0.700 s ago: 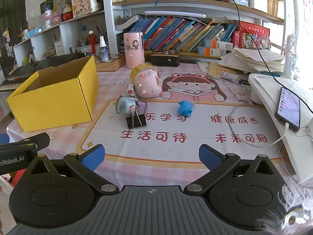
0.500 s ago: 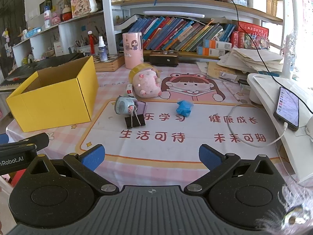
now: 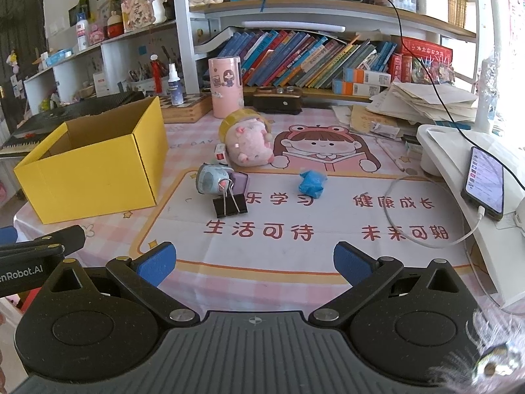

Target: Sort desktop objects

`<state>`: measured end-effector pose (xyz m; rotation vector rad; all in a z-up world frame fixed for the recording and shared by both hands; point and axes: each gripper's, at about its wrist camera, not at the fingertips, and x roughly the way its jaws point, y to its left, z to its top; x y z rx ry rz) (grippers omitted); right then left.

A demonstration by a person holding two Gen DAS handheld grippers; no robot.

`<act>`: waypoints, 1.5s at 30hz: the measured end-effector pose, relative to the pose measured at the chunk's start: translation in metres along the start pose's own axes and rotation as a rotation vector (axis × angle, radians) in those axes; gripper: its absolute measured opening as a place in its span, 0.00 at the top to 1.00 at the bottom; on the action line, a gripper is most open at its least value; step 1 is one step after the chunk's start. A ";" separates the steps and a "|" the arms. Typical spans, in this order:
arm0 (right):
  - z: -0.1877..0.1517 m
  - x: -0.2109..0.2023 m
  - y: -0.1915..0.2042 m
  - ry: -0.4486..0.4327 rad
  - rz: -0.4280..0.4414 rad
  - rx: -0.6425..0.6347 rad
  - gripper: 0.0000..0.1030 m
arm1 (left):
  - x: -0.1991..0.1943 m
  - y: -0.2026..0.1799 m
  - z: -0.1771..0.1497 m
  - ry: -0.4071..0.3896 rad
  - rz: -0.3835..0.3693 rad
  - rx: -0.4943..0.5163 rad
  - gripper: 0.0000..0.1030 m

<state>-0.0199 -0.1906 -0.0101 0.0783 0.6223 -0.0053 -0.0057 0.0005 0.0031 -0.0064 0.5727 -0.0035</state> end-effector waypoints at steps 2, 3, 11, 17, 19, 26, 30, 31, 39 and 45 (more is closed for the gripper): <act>0.000 0.000 0.000 0.000 -0.002 0.001 0.00 | 0.000 0.000 0.000 0.000 0.000 0.000 0.00; 0.000 0.000 0.000 0.000 -0.002 0.002 0.00 | 0.000 0.000 0.000 0.000 0.000 0.000 0.00; -0.002 0.001 0.001 0.002 -0.003 0.003 0.00 | 0.000 0.000 0.000 0.000 0.001 0.000 0.00; -0.002 0.002 0.002 0.006 0.000 0.001 0.00 | 0.000 0.000 0.000 0.000 0.000 0.000 0.00; -0.002 0.002 0.002 0.007 0.000 0.001 0.00 | 0.000 0.000 0.000 0.000 0.001 0.000 0.00; -0.003 0.003 0.003 0.009 0.003 -0.002 0.00 | 0.000 0.002 0.000 0.002 0.002 -0.002 0.00; -0.003 0.003 0.004 0.010 0.003 -0.002 0.00 | 0.003 0.005 0.001 0.007 0.004 -0.006 0.00; -0.003 0.003 0.004 0.010 0.003 -0.002 0.00 | 0.003 0.005 0.000 0.007 0.003 -0.007 0.00; -0.003 0.005 0.006 0.013 0.005 -0.005 0.00 | 0.004 0.006 -0.001 0.008 0.000 0.000 0.00; -0.003 0.005 0.007 0.013 0.011 -0.004 0.00 | 0.005 0.006 -0.001 0.008 0.000 0.000 0.00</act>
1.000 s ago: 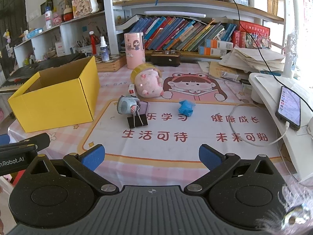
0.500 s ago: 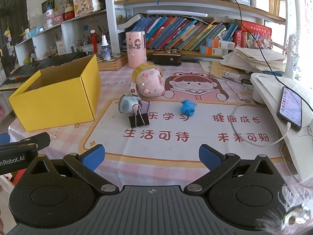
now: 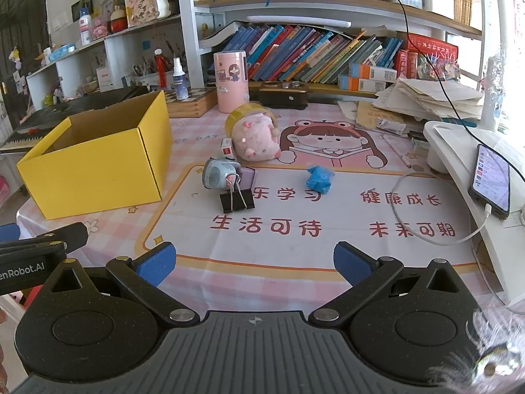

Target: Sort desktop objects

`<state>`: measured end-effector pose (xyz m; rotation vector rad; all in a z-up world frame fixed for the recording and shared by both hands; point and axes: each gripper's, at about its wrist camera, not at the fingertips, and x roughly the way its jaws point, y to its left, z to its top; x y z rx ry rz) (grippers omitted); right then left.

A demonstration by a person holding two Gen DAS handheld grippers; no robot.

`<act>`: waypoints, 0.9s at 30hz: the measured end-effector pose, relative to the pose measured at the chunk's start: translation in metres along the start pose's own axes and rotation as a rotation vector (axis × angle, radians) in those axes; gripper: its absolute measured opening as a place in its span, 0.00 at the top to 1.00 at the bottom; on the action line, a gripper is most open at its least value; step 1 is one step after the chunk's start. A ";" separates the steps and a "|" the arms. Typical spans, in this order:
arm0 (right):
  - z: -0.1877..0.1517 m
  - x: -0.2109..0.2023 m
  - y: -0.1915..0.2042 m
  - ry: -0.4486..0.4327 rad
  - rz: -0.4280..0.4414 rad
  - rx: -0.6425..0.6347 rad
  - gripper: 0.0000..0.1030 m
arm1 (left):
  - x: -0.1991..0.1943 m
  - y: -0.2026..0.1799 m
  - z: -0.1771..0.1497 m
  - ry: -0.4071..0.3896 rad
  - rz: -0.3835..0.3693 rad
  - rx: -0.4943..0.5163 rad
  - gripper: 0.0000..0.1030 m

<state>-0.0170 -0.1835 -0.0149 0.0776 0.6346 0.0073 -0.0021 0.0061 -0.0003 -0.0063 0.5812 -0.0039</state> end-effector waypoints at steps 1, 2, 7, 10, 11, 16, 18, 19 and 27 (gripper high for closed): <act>0.000 0.000 0.001 0.000 0.000 0.000 0.00 | 0.000 0.000 0.000 0.000 0.000 0.000 0.00; 0.000 0.000 0.001 0.000 0.000 -0.001 0.00 | 0.000 0.000 0.000 0.000 0.000 0.000 0.00; 0.000 0.000 0.001 0.001 -0.001 0.000 0.00 | 0.000 0.000 0.000 -0.001 -0.003 -0.001 0.00; 0.000 0.000 0.001 0.000 -0.001 0.001 0.00 | 0.002 -0.001 0.001 -0.002 -0.007 -0.002 0.00; 0.000 0.000 0.001 0.000 0.000 0.000 0.00 | 0.003 -0.001 0.001 -0.002 -0.007 -0.002 0.00; 0.000 0.001 0.001 0.000 0.004 0.000 0.00 | 0.003 -0.001 0.001 0.000 -0.009 -0.002 0.00; 0.000 0.002 0.002 0.001 0.006 -0.001 0.00 | 0.004 -0.001 0.001 0.000 -0.013 -0.001 0.00; 0.001 0.002 0.002 0.003 0.008 -0.001 0.00 | 0.004 -0.001 0.001 -0.001 -0.015 0.001 0.00; 0.002 0.000 0.004 -0.001 0.020 -0.003 0.00 | 0.007 -0.002 0.002 -0.003 -0.022 0.005 0.00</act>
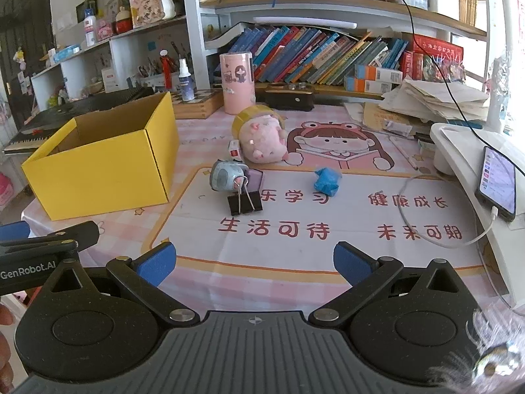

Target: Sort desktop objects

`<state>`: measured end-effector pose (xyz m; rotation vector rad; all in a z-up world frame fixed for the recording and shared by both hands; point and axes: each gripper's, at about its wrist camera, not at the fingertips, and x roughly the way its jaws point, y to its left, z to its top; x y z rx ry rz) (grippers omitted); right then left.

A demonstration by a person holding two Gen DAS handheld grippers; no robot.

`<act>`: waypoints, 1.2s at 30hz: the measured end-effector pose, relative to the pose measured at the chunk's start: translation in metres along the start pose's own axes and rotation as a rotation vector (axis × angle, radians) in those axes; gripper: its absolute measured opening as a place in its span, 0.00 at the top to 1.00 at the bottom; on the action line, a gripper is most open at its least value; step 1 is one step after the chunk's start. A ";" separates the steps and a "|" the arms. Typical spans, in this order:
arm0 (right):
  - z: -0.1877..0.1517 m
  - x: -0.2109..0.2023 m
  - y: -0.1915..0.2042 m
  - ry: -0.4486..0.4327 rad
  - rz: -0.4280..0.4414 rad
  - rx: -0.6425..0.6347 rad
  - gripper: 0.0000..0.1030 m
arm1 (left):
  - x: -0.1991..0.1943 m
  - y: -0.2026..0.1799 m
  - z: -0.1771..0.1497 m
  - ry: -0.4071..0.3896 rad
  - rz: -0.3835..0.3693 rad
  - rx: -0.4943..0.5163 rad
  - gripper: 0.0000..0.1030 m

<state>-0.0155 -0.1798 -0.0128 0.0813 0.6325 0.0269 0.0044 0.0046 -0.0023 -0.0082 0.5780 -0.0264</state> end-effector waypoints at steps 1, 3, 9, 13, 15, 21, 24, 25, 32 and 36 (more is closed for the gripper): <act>0.000 0.000 0.000 0.000 -0.002 -0.002 0.00 | 0.000 0.000 0.000 0.000 -0.003 0.002 0.00; 0.000 0.000 0.001 0.001 0.000 0.000 0.00 | 0.001 0.000 0.001 0.001 -0.008 0.007 0.00; 0.000 0.000 0.000 0.004 -0.008 -0.001 0.00 | 0.003 -0.001 0.001 0.006 -0.018 0.015 0.00; 0.000 0.001 0.000 0.007 -0.007 -0.001 0.00 | 0.005 -0.002 0.001 0.011 -0.030 0.020 0.00; -0.001 0.002 -0.002 0.012 -0.010 0.001 0.00 | 0.006 -0.003 0.001 0.014 -0.038 0.023 0.00; 0.000 0.005 -0.007 0.027 -0.017 0.006 0.01 | 0.011 -0.008 0.001 0.024 -0.053 0.025 0.00; 0.001 0.007 -0.010 0.033 -0.024 0.008 0.02 | 0.015 -0.011 0.002 0.035 -0.058 0.023 0.00; 0.002 0.008 -0.011 0.036 -0.026 0.010 0.02 | 0.016 -0.011 0.003 0.038 -0.059 0.022 0.00; 0.008 0.018 -0.023 0.046 -0.024 0.006 0.02 | 0.026 -0.020 0.006 0.053 -0.066 0.020 0.00; 0.013 0.025 -0.030 0.052 -0.021 0.005 0.03 | 0.033 -0.027 0.009 0.064 -0.065 0.016 0.00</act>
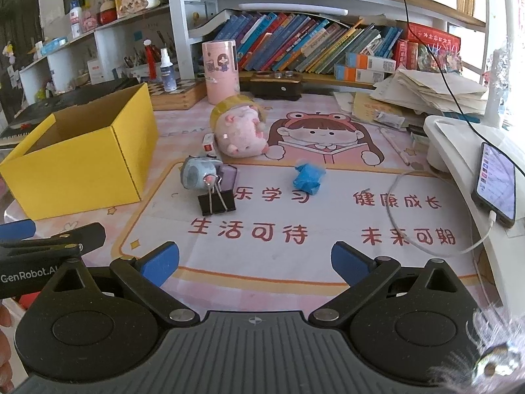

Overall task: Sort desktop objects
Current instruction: 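Close the left tool on the black binder clip while the right tool nears the blue bag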

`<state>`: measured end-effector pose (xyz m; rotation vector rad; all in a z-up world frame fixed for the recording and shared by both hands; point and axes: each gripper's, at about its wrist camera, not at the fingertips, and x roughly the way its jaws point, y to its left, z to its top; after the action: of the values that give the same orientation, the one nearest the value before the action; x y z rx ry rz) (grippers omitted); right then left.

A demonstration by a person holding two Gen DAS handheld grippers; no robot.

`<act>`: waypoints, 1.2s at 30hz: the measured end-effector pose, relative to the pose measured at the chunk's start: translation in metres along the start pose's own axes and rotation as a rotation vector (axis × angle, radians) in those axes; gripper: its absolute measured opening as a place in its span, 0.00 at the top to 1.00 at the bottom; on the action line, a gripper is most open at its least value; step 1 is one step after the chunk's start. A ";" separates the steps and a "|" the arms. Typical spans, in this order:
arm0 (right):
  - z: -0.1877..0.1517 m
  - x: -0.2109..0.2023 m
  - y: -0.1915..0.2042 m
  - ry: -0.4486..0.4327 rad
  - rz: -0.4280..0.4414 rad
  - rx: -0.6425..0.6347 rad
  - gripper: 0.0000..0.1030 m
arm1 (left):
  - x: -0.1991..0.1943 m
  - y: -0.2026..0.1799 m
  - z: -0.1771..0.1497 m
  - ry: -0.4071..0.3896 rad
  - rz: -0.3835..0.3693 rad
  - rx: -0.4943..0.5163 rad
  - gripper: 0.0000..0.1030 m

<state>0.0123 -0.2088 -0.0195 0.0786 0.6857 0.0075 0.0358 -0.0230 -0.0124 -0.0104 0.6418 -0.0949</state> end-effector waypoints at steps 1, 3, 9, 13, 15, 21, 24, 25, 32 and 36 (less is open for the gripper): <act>0.001 0.002 -0.002 0.002 0.001 0.000 0.05 | 0.002 -0.001 0.001 0.004 0.000 -0.002 0.00; 0.004 0.005 -0.006 0.008 0.003 0.000 0.06 | 0.006 -0.004 0.002 0.011 -0.003 -0.008 0.00; 0.012 0.016 -0.019 0.021 0.013 0.004 0.13 | 0.016 -0.015 0.007 0.021 -0.020 -0.012 0.00; 0.018 0.024 -0.029 0.026 0.012 0.004 0.17 | 0.023 -0.022 0.010 0.031 -0.020 -0.021 0.00; 0.021 0.028 -0.034 0.029 0.015 0.006 0.19 | 0.028 -0.026 0.012 0.036 -0.016 -0.027 0.00; 0.032 0.043 -0.050 0.046 0.045 -0.010 0.21 | 0.044 -0.041 0.019 0.059 -0.005 -0.044 0.02; 0.038 0.050 -0.058 0.047 0.049 -0.027 0.22 | 0.054 -0.051 0.022 0.072 -0.006 -0.045 0.06; 0.041 0.053 -0.061 0.047 0.053 -0.029 0.22 | 0.057 -0.055 0.023 0.076 -0.007 -0.045 0.06; 0.054 0.070 -0.087 0.055 0.062 -0.046 0.22 | 0.091 -0.085 0.026 0.137 0.012 -0.043 0.18; 0.061 0.079 -0.099 0.059 0.082 -0.068 0.22 | 0.107 -0.100 0.028 0.152 0.036 -0.049 0.27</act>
<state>0.1106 -0.3091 -0.0301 0.0411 0.7405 0.1120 0.1293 -0.1325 -0.0499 -0.0395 0.7963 -0.0457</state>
